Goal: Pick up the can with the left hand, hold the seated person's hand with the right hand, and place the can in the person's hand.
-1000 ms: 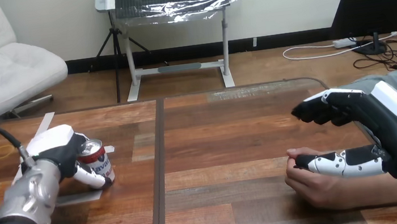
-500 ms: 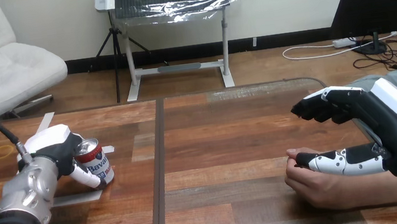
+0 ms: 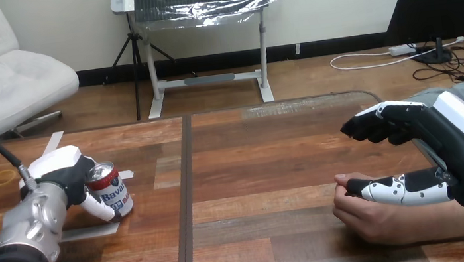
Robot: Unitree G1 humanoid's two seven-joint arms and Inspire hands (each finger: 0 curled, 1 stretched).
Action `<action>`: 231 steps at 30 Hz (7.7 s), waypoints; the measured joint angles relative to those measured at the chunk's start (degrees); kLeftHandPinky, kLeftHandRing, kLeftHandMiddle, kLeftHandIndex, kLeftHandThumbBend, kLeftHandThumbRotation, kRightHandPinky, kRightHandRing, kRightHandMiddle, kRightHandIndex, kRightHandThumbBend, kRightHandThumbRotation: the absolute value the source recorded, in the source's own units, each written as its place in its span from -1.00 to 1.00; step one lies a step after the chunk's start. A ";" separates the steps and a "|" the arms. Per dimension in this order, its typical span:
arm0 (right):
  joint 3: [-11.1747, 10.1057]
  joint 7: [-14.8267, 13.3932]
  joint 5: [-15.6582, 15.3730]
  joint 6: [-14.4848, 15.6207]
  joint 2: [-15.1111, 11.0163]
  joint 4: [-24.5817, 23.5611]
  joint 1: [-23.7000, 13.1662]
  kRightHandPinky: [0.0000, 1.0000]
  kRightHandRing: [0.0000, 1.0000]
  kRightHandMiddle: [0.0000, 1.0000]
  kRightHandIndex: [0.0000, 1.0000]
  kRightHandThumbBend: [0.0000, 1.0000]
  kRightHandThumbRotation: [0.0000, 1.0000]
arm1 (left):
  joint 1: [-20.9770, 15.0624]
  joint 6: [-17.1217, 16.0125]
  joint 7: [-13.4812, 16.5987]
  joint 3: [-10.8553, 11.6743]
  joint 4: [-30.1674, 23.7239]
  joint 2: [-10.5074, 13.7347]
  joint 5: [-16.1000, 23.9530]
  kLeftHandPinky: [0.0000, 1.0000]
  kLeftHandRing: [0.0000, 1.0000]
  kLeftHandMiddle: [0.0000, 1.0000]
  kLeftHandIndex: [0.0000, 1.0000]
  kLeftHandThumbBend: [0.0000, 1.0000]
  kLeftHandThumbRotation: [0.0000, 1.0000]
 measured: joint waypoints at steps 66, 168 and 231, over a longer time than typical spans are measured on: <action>0.50 0.11 -0.71 0.17 -0.39 0.00 -0.18 0.47 0.49 0.48 0.41 0.29 -1.00 | 1.03 -6.18 2.63 4.58 -0.02 -0.04 -7.97 0.45 0.58 0.66 0.62 0.56 -0.67; 0.52 2.01 -1.04 0.24 -0.89 0.01 -0.34 0.50 0.52 0.50 0.43 0.29 -1.00 | 1.49 -6.29 7.06 7.65 -0.07 -1.61 -8.43 -0.09 -0.03 0.05 0.07 0.46 -1.00; 0.52 2.05 -0.92 0.48 -0.89 0.01 -0.34 0.50 0.51 0.49 0.43 0.29 -1.00 | 2.77 -8.11 10.52 7.64 -0.07 -1.68 -8.41 -0.24 -0.12 0.00 0.04 0.44 -1.00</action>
